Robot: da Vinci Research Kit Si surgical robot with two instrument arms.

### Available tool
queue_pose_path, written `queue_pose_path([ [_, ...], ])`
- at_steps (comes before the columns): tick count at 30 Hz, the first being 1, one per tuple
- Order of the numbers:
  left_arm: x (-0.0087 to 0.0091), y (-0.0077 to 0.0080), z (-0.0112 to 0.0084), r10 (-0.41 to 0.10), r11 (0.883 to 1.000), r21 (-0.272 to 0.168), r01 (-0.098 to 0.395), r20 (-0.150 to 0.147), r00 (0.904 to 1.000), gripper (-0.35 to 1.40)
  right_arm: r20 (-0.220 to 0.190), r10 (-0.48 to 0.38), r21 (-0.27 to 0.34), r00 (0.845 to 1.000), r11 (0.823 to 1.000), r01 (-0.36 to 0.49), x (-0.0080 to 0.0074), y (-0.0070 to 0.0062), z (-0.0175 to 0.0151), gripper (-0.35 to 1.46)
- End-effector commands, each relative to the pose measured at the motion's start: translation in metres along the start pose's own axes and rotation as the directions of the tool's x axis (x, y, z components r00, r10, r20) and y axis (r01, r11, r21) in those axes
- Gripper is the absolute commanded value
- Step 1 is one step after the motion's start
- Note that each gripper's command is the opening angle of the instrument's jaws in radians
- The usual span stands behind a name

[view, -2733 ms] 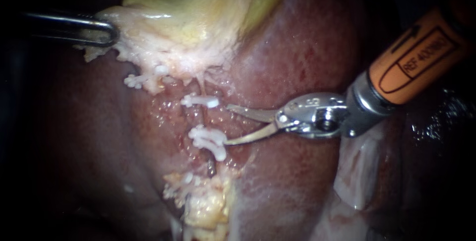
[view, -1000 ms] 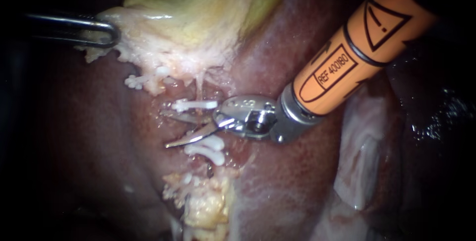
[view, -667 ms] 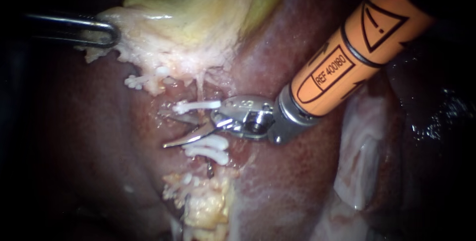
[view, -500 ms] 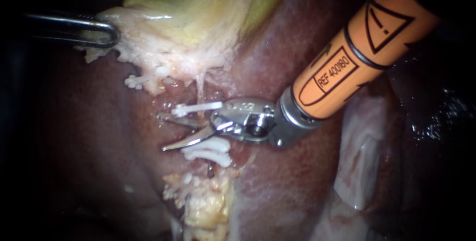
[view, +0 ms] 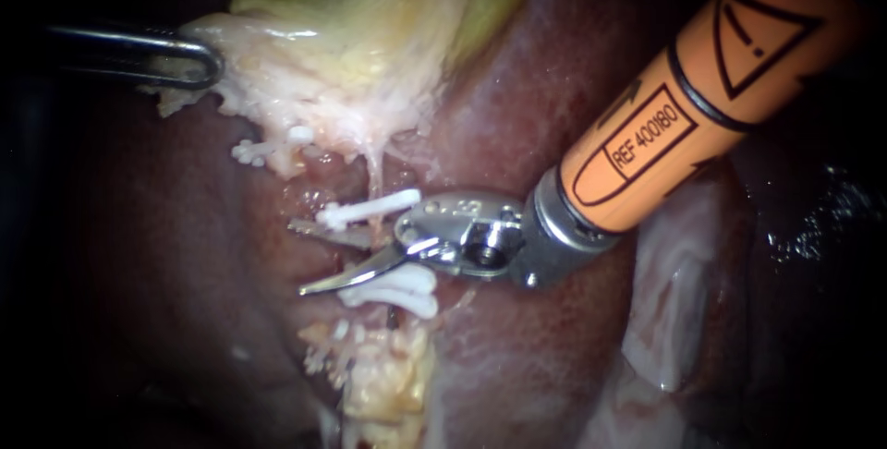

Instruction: Go to the cutting position right tube

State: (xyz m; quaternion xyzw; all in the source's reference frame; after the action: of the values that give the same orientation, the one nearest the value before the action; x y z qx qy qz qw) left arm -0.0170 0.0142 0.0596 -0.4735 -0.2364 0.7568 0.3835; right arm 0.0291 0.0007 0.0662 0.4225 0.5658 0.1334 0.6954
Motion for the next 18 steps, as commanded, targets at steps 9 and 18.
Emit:
queue_pose_path([
  [9,0.0000,0.0000,0.0001,0.000,1.000,0.000,0.000,0.000,1.0000,-0.35,-0.012,0.141,-0.021,0.990,0.990,-0.141,-0.0001,0.0007,0.0001,-0.35],
  [18,0.0000,0.0000,0.0001,0.000,1.000,0.000,0.000,0.000,1.0000,-0.35,-0.029,0.143,-0.068,0.989,0.987,-0.145,-0.0011,0.0025,-0.0009,-0.35],
])
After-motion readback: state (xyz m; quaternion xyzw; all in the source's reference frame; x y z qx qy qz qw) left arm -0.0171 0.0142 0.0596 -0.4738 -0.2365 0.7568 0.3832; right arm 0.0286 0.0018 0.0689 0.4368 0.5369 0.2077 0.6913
